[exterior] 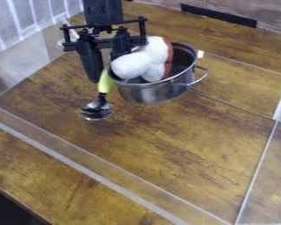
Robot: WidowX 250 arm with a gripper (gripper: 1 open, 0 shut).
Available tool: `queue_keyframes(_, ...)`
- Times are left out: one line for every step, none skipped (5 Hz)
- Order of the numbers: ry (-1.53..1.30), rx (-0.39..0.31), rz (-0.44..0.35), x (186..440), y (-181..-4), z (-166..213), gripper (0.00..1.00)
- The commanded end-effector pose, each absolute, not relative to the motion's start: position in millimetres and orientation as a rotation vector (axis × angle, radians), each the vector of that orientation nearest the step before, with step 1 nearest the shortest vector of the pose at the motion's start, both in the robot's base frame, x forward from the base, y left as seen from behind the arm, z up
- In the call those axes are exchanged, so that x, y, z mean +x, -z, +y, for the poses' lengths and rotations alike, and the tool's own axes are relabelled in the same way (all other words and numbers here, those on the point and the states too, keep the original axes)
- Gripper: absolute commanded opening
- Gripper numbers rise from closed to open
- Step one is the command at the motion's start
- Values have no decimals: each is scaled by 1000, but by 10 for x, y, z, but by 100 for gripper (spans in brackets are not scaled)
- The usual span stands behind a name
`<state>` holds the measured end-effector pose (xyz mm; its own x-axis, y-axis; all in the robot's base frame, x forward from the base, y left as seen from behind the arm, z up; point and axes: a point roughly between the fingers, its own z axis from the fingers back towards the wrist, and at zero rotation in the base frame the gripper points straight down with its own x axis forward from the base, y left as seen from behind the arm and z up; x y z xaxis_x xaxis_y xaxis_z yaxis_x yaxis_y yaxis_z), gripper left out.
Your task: Move the green spoon to the right
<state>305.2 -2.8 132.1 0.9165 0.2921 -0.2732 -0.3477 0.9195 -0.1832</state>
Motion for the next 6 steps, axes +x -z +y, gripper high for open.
queue_keyframes(-348,-235,140,3062,-1622,-129,0)
queue_keyframes(-343,-232,138,3010,-1620,-181,0)
queue_keyframes(-349,-233,138,2962,-1601,-203,0)
queue_keyframes(-367,-260,141,3030,-1582,-215,0)
queue_keyframes(-352,-287,149,3198,-1440,-118,0)
queue_keyframes(-332,-304,163,3296,-1328,-45,0)
